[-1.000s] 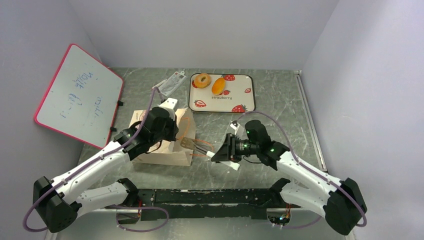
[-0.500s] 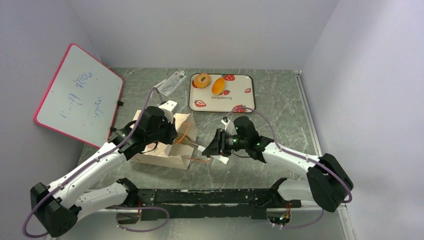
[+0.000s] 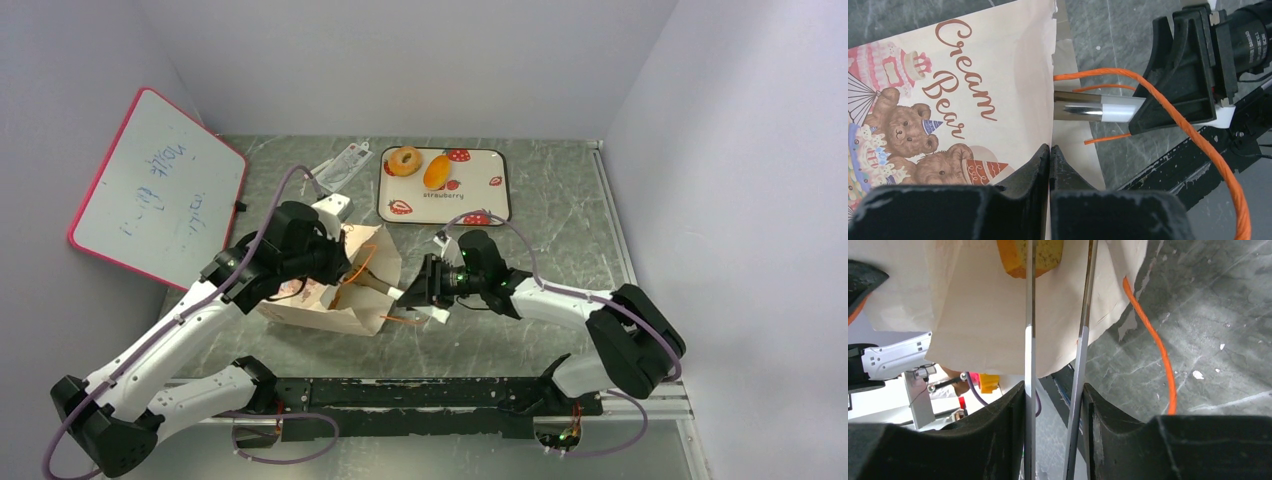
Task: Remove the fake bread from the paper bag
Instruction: Take out the fake bread from the paper bag.
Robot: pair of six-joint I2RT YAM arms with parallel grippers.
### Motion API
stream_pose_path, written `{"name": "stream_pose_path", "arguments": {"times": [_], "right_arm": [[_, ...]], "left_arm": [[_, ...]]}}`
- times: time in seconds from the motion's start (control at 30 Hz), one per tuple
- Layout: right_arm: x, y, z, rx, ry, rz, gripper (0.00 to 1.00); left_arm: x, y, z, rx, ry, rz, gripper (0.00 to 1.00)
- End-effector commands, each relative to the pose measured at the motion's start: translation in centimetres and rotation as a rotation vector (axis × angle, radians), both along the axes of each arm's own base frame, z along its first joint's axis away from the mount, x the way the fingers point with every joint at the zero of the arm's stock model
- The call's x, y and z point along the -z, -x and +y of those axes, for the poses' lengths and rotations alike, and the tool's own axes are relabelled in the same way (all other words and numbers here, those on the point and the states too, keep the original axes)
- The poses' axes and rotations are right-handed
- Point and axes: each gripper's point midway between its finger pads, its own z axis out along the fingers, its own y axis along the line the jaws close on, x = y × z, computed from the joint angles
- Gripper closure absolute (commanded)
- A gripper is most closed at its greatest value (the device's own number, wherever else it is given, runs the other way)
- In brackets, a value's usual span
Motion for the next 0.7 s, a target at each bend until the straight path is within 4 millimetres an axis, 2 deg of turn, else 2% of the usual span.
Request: {"name": "stream_pose_path", "arguments": {"times": [0.0,0.23,0.67], "right_arm": [[-2.5,-1.0,1.4,-0.032,-0.078,-0.091,0.56],[-2.1,-1.6,2.0,-0.032,-0.082,-0.090,0.56],[-0.9,-2.2,2.4,-0.019,-0.068,-0.070,0.55]], "left_arm": [[-1.2,0.5,-0.7,0.060,0.031,0.012,0.93],[-1.2,0.9,-0.7,0.076,0.046,0.032,0.93],[-2.5,1.6,-0.3,0.085,0.066,0.028,0.93]]}}
